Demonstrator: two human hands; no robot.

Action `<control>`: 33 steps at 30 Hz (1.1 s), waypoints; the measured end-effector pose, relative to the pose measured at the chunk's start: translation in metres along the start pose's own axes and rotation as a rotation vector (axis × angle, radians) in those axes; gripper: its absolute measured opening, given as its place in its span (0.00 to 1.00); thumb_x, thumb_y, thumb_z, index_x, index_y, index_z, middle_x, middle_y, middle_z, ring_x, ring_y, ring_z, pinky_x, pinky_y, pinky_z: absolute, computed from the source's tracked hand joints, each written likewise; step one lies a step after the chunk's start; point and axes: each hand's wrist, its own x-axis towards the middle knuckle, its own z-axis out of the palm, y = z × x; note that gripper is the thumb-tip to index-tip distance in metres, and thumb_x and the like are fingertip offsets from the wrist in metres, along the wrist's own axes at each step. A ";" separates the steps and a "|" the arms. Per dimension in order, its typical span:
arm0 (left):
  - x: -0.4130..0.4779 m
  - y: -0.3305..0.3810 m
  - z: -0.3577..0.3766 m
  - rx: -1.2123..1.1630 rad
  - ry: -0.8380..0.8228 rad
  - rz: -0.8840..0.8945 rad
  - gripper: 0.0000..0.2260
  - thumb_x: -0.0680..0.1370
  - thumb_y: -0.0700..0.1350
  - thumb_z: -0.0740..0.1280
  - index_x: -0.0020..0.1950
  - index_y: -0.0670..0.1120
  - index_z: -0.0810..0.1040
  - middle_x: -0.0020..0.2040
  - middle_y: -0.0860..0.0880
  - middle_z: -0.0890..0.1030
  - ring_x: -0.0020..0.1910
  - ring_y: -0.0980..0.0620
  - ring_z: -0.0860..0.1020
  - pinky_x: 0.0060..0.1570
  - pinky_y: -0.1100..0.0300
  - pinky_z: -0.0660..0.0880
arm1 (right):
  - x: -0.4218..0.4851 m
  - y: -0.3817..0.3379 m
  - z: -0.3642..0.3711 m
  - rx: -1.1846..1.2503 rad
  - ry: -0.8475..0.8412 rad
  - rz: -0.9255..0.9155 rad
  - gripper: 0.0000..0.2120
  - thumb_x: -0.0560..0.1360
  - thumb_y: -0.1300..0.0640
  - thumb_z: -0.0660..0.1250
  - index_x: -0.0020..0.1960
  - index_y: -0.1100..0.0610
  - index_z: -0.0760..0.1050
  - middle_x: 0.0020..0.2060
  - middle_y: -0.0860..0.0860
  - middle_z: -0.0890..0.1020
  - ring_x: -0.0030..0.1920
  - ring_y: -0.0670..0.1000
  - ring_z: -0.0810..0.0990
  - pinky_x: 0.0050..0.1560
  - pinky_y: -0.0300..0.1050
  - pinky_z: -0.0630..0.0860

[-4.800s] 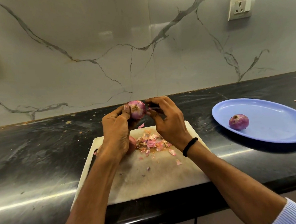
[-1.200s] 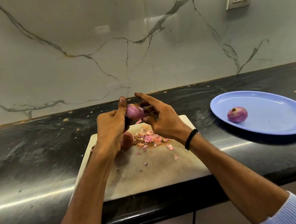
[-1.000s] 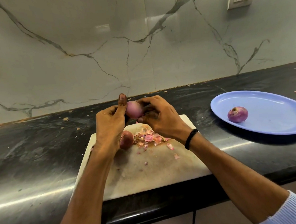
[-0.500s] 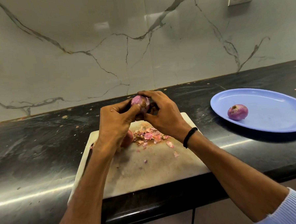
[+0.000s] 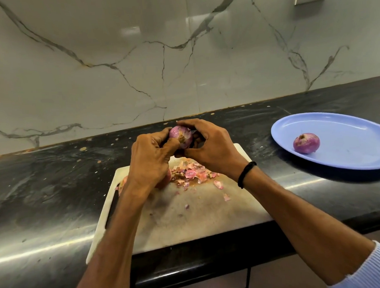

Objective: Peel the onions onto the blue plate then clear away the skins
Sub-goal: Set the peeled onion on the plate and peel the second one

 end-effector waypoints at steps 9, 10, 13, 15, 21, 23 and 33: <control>-0.005 0.007 -0.007 -0.210 -0.002 -0.059 0.14 0.79 0.38 0.67 0.65 0.42 0.78 0.46 0.58 0.81 0.41 0.71 0.80 0.43 0.76 0.75 | 0.003 0.003 -0.008 0.160 -0.028 0.125 0.33 0.67 0.55 0.81 0.68 0.58 0.74 0.60 0.51 0.80 0.59 0.49 0.80 0.57 0.45 0.81; -0.005 0.008 -0.007 -0.225 0.005 -0.059 0.15 0.79 0.37 0.67 0.65 0.41 0.78 0.46 0.58 0.81 0.41 0.71 0.80 0.42 0.76 0.75 | 0.003 0.004 -0.009 0.165 -0.027 0.132 0.33 0.67 0.55 0.80 0.68 0.58 0.74 0.60 0.51 0.80 0.59 0.49 0.80 0.57 0.46 0.81; -0.006 0.010 -0.002 -0.251 0.011 -0.045 0.14 0.79 0.38 0.67 0.65 0.39 0.78 0.44 0.59 0.80 0.40 0.71 0.80 0.40 0.77 0.74 | 0.003 0.004 -0.008 0.167 -0.024 0.143 0.32 0.67 0.57 0.81 0.68 0.58 0.74 0.60 0.52 0.80 0.59 0.50 0.80 0.57 0.46 0.81; -0.005 0.011 0.000 -0.281 0.027 -0.047 0.14 0.79 0.39 0.68 0.65 0.39 0.78 0.46 0.57 0.82 0.43 0.67 0.82 0.42 0.74 0.76 | 0.004 0.005 -0.007 0.176 -0.002 0.149 0.32 0.67 0.57 0.81 0.68 0.58 0.74 0.60 0.52 0.80 0.59 0.50 0.81 0.56 0.46 0.81; -0.002 0.007 0.002 -0.286 0.082 -0.063 0.10 0.81 0.41 0.65 0.62 0.44 0.79 0.48 0.55 0.82 0.46 0.64 0.83 0.43 0.71 0.78 | 0.005 0.004 -0.005 0.193 0.030 0.170 0.32 0.66 0.56 0.81 0.66 0.58 0.73 0.59 0.53 0.80 0.56 0.50 0.82 0.55 0.46 0.82; 0.000 0.003 0.002 -0.259 0.143 -0.092 0.10 0.82 0.41 0.64 0.60 0.41 0.80 0.47 0.54 0.83 0.45 0.64 0.83 0.42 0.71 0.78 | 0.006 0.003 -0.005 0.210 0.038 0.176 0.32 0.66 0.55 0.81 0.66 0.58 0.73 0.58 0.53 0.80 0.55 0.50 0.82 0.54 0.47 0.82; -0.004 0.002 -0.002 -0.175 0.219 -0.165 0.09 0.82 0.48 0.64 0.50 0.45 0.80 0.42 0.51 0.84 0.43 0.55 0.84 0.52 0.50 0.82 | 0.007 0.001 -0.010 0.429 -0.031 0.301 0.31 0.67 0.66 0.79 0.66 0.57 0.71 0.60 0.54 0.78 0.58 0.52 0.81 0.58 0.46 0.80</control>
